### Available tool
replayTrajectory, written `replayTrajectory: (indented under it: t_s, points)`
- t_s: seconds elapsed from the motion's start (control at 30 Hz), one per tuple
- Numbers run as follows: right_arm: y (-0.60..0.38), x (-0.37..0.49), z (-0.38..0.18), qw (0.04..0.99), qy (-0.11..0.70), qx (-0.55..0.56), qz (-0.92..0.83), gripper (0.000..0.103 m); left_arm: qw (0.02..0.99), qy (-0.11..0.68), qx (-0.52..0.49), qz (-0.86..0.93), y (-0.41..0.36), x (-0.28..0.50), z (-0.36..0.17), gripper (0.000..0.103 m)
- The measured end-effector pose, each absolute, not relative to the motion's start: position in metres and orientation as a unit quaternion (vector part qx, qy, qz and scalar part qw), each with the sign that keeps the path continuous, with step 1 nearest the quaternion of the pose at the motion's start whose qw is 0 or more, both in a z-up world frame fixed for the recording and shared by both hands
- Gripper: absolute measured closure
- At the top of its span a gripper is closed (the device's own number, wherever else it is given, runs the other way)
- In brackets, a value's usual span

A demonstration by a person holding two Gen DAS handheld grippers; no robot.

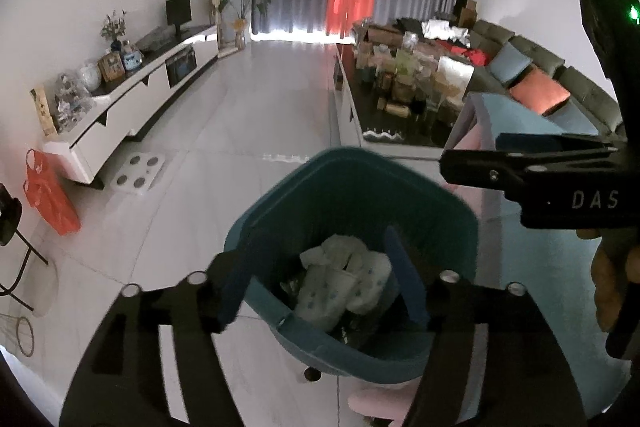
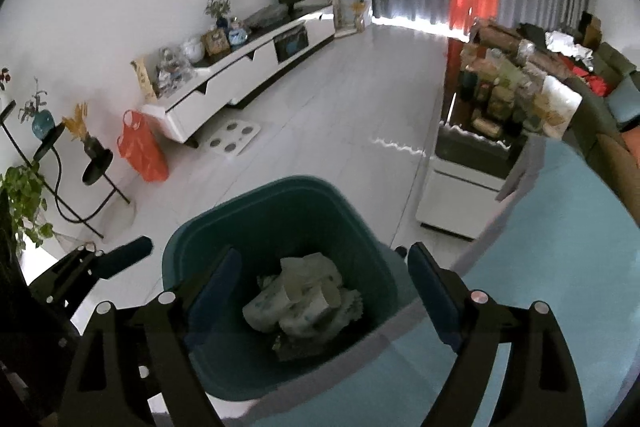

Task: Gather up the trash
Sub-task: 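Raise both open tools from the bin and move them over the orange peels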

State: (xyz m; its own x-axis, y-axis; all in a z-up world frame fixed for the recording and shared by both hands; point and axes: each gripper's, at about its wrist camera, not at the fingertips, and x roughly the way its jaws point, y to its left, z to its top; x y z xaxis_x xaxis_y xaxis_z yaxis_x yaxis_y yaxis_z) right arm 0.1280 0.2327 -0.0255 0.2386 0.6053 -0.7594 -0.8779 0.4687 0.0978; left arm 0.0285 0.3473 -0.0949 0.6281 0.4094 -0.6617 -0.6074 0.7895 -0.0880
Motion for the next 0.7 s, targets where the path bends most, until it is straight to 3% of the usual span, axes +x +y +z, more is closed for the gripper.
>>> replayTrajectory:
  t_s: [0.1, 0.23, 0.37, 0.7]
  points:
    - [0.213, 0.131, -0.015, 0.782, 0.365, -0.17, 0.475, 0.016, 0.898, 0.3, -0.142, 0.288, 0.335, 0.023, -0.075, 0.017]
    - [0.179, 0.132, -0.002, 0.805, 0.343, -0.151, 0.461, 0.013, 0.91, 0.276, -0.121, 0.286, 0.315, 0.017, -0.046, 0.005]
    - [0.141, 0.128, 0.01, 0.827, 0.318, -0.124, 0.446, 0.007, 0.922, 0.254, -0.107, 0.273, 0.289, 0.012, -0.019, 0.005]
    - [0.023, 0.089, 0.023, 0.889, 0.261, -0.076, 0.368, 0.007, 0.95, 0.189, -0.089, 0.233, 0.211, -0.009, 0.036, 0.005]
